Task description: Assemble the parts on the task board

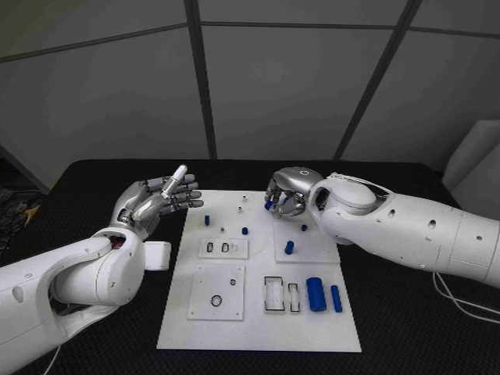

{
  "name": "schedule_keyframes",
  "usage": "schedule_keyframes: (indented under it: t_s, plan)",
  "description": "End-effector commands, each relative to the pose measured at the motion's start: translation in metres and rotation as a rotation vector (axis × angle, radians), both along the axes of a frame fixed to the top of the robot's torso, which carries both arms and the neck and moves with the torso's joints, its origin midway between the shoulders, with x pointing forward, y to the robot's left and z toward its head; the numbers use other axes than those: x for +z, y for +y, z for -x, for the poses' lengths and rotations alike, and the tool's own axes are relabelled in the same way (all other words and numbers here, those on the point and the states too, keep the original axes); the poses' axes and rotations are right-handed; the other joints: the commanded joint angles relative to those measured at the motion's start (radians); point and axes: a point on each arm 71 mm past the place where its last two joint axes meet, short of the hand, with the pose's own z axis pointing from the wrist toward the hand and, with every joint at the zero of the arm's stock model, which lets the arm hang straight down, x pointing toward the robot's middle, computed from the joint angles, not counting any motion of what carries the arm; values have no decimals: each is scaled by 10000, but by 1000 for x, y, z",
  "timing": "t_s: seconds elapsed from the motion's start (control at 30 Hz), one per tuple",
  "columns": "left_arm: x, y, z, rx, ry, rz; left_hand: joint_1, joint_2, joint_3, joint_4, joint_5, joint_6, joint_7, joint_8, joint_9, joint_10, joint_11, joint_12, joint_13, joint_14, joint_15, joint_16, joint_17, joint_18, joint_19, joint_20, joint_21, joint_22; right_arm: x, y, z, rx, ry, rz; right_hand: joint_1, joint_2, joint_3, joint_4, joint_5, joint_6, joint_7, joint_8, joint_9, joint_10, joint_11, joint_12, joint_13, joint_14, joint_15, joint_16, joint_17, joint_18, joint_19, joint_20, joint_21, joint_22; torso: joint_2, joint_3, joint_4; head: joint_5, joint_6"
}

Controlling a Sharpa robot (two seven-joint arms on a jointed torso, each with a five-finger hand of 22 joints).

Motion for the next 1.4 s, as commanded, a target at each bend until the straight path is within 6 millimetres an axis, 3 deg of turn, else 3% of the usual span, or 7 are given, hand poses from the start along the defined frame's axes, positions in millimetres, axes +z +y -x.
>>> schedule_keyframes:
  t_s: [0.03, 0.37, 0.6, 0.7, 1.4]
  plan:
    - [1, -1, 0, -95, 10, 83, -19, 30, -56, 11, -65, -32, 39, -67, -12, -40, 2, -48, -8, -55, 18, -44, 8, 34, 31, 9, 32, -14, 9, 1, -3, -355, -699, -567, 31, 135, 65, -14, -71, 62, 5, 41, 30, 71, 3, 12, 16, 307, -80, 44, 20, -115, 73, -8, 65, 18, 6, -15, 44, 18, 1]
    - [1, -4, 1, -146, 33, 111, -12, 31, -59, 9, -65, -32, 39, -69, -12, -42, 3, -51, -8, -60, 20, -49, 9, 34, 27, 11, 28, -16, 10, 15, -17, -498, -860, -582, 3, 159, 95, 10, -206, 107, 0, 48, 39, 91, 2, -2, 18, 309, -80, 91, 59, -122, 91, -10, 89, 60, 25, -14, 49, -16, 94]
    - [1, -4, 0, -116, 78, 87, -2, 32, -64, 5, -65, -31, 39, -73, -11, -43, 5, -56, -7, -67, 23, -58, 9, 33, 21, 13, 24, -19, 8, 27, -27, -527, -777, -475, -43, 186, 105, 49, -294, 133, -10, 50, 46, 99, 0, -12, 18, 307, -81, 115, 72, -125, 94, -10, 99, 76, 51, -41, 91, 7, 142]
    - [0, -5, 0, -89, 104, 69, 7, 28, -74, 5, -64, -28, 37, -76, -9, -42, 5, -60, -6, -77, 27, -69, 10, 32, 13, 15, 18, -22, 7, 33, -29, -476, -676, -432, -68, 192, 104, 68, -348, 131, -11, 44, 46, 95, 2, -19, 17, 304, -80, 117, 66, -123, 87, -9, 98, 71, 48, -25, 78, 51, 140]
    - [1, -7, 0, -118, 148, 73, 9, 20, -85, 6, -64, -21, 34, -77, -8, -37, 4, -62, -5, -84, 28, -77, 11, 32, 8, 17, 14, -25, 3, 52, -35, -202, -322, -324, -137, 185, 89, 114, -385, 109, -3, 20, 41, 78, 12, -34, 13, 296, -74, 124, 54, -125, 86, -7, 104, 82, 76, -30, 72, 75, 35]
